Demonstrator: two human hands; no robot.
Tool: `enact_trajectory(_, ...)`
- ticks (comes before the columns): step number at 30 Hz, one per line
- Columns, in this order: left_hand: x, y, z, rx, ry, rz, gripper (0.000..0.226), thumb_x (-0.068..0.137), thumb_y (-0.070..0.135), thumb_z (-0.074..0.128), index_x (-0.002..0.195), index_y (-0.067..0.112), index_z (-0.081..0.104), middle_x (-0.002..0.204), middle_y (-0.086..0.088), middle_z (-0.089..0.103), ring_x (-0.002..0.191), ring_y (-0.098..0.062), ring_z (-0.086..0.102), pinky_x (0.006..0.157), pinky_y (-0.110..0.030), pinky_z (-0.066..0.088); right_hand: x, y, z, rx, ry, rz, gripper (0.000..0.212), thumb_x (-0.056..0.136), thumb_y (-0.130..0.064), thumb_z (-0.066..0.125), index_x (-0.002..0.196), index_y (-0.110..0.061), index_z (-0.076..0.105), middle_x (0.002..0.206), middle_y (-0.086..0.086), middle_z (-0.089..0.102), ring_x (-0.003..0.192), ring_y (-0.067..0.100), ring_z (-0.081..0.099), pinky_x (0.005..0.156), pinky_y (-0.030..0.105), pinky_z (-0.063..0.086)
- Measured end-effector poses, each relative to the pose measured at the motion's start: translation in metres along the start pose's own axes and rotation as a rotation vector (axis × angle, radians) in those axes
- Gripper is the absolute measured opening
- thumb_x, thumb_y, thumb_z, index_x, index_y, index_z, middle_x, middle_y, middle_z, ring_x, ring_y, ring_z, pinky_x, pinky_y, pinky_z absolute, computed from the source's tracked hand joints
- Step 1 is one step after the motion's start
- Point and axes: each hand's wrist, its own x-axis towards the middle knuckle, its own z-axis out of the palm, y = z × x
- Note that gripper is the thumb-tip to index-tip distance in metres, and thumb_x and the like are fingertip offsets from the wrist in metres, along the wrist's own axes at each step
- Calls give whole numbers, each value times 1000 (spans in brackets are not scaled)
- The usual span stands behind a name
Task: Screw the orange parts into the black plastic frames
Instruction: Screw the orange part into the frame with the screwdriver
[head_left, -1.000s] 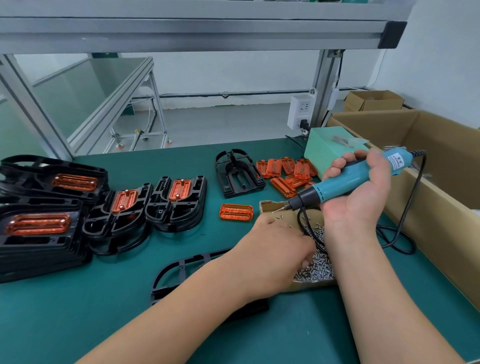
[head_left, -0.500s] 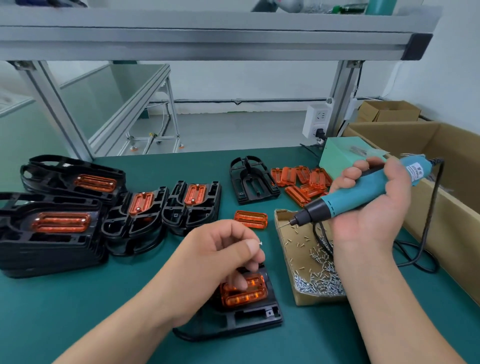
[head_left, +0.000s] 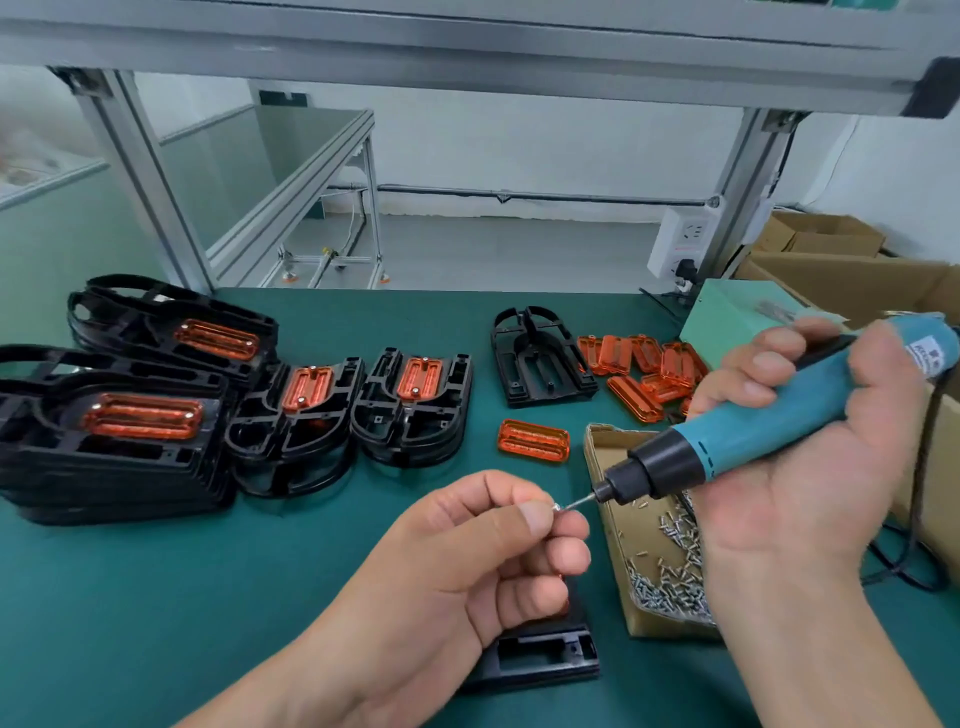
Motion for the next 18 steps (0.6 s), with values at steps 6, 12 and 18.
enact_trajectory(6,-1,-2,-1,-30,0,-27,9,86,10,78,92,8,71,101,-22,72,80,-20,73,63,-24,61,3,0,-3,4,-31,24,24,105,-36,54,94,-17,63,84,-3,60,66,8,57,59,18,47)
enact_trajectory(12,0,-2,-5,-35,-7,-11,9,88,10,78,94,6,73,99,-21,72,79,-20,73,65,-24,61,3,3,-4,-14,-41,24,24,106,-36,53,95,-17,62,84,-3,60,65,8,57,59,19,47)
enact_trajectory(18,0,-5,-4,74,60,86,8,85,15,78,89,8,76,97,-21,74,77,-20,73,63,-24,60,1,2,-1,-75,-98,-28,25,107,-38,49,96,-18,59,83,-4,60,65,8,57,60,19,46)
